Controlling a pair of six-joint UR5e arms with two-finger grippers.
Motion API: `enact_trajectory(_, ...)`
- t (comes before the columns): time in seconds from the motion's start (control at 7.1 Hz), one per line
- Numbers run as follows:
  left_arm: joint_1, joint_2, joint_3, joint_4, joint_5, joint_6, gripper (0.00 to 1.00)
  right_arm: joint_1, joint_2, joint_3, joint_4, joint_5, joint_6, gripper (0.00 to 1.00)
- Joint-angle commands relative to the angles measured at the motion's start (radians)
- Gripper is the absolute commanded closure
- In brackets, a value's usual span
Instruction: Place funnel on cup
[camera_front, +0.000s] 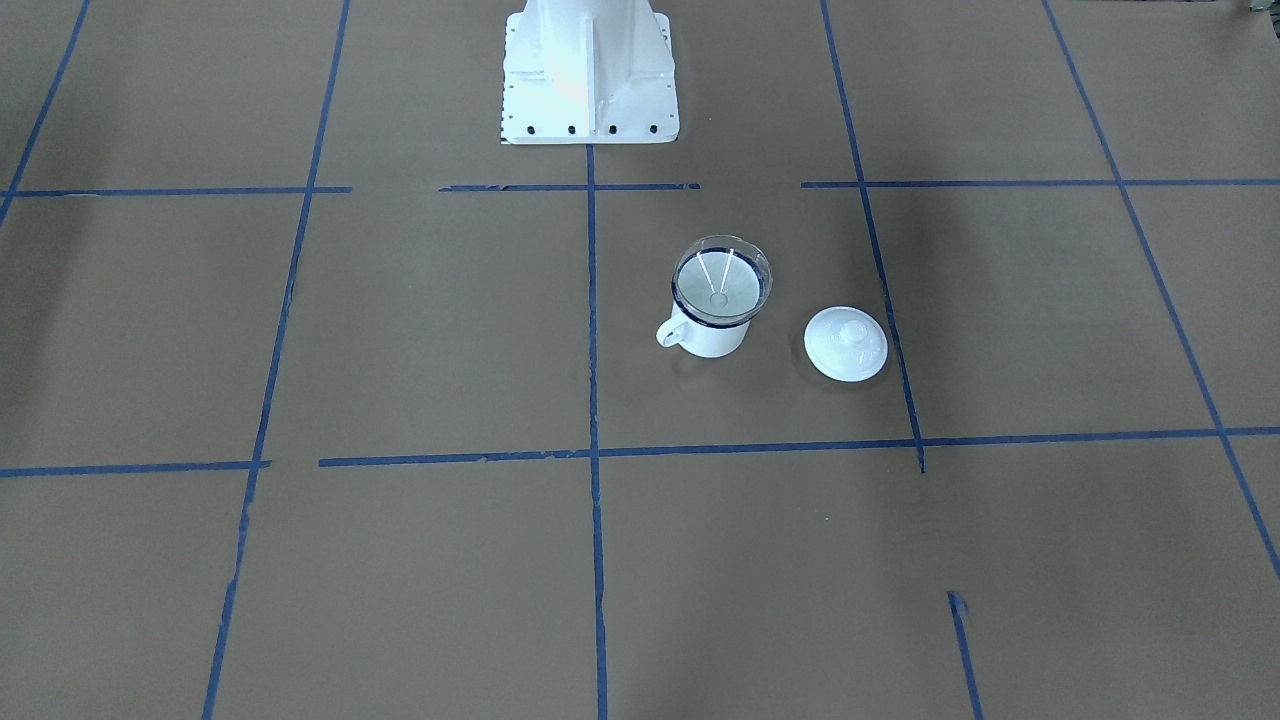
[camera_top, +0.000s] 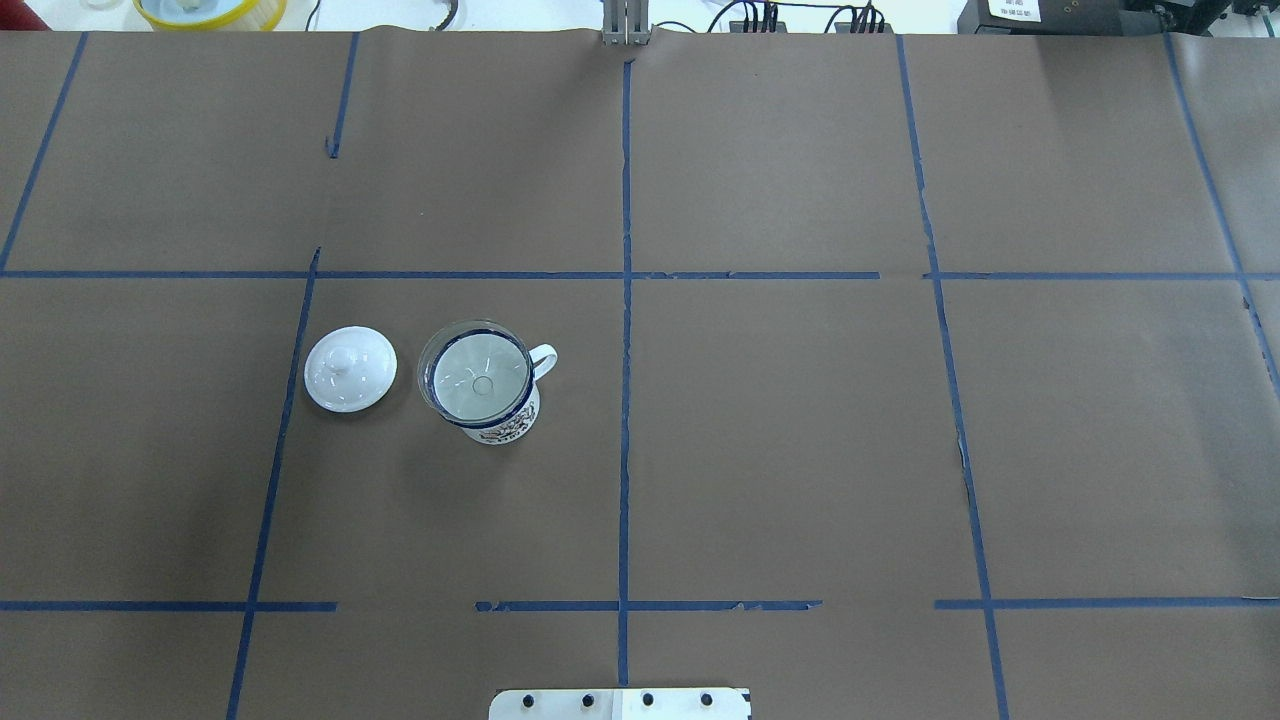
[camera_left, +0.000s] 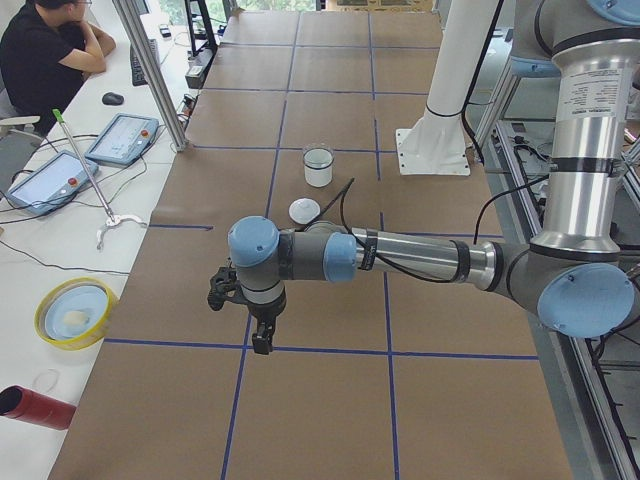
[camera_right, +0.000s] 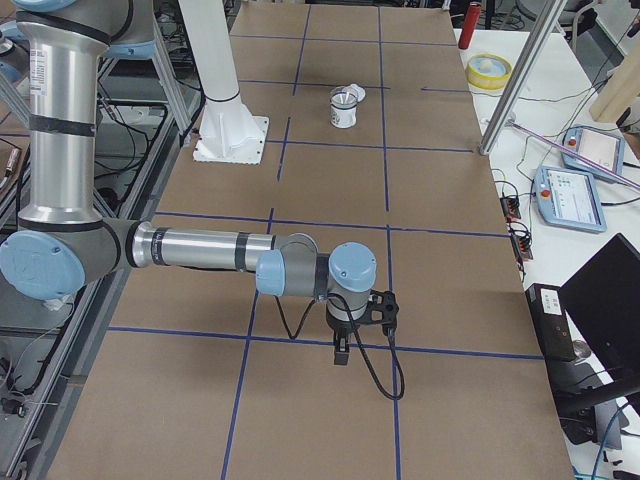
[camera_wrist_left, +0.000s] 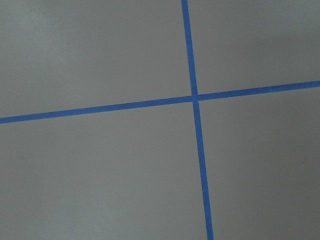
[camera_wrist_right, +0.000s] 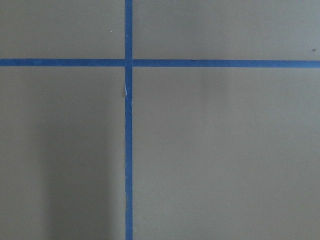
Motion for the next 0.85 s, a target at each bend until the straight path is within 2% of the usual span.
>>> enact_trajectory(0.0,0.000,0.023,0.000,0.032,-0.004,0.000,0.00,0.000,0.000,0.000,0.000,0.000,0.000,0.00)
enact_trajectory(0.7,0.001,0.014,-0.001,0.051,-0.018,0.000,0.00,0.000,-0.001,0.000,0.000,0.000,0.000,0.00)
